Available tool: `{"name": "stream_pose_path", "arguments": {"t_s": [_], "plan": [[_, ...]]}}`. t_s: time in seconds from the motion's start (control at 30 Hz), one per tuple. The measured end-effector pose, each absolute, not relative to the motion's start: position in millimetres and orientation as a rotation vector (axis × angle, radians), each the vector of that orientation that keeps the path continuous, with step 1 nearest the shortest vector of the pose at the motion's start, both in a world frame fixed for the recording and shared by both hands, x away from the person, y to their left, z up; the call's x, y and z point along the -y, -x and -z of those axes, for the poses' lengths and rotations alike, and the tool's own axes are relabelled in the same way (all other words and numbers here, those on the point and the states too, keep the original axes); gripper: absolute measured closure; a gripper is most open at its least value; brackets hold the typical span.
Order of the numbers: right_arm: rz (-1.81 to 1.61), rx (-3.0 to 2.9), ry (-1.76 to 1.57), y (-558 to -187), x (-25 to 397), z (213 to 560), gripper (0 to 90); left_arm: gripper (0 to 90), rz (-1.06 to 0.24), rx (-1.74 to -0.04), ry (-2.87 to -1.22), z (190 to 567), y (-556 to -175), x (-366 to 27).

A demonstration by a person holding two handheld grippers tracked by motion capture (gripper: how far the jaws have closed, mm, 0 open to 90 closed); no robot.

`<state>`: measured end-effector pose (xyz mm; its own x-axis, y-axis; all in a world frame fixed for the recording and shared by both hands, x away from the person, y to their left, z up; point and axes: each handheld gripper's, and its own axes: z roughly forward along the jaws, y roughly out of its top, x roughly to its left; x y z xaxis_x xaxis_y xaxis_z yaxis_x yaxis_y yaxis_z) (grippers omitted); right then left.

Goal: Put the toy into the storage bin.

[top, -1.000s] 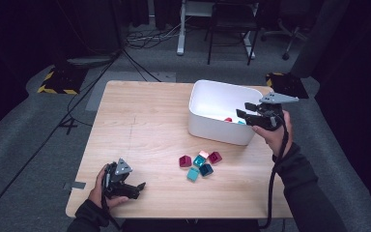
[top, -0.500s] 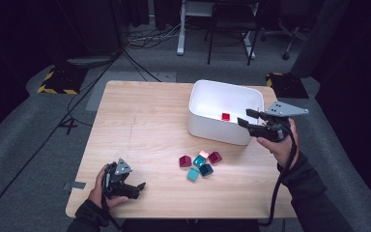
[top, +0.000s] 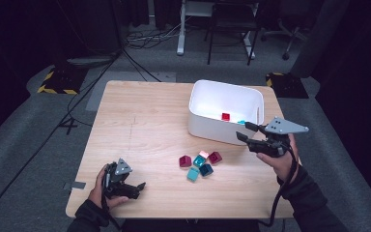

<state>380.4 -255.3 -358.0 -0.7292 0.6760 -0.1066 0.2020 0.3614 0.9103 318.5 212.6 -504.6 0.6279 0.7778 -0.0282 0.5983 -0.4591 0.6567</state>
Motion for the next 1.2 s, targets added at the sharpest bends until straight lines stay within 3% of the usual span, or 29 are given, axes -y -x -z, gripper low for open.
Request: {"name": "stream_pose_path", "arguments": {"t_s": [0.43, 1.2], "plan": [[-1.264, -2.264, -0.694, -370.1, 240.3, 397.9, 44.8, 0.4, -0.366, -1.072, -2.212, 504.6, -318.5, -212.6], [-1.250, -2.462, -0.769, -410.3, 214.6, 466.1, 40.4, 0.4, -0.368, -1.070, -2.215, 504.5, -318.6, -212.8]]}}
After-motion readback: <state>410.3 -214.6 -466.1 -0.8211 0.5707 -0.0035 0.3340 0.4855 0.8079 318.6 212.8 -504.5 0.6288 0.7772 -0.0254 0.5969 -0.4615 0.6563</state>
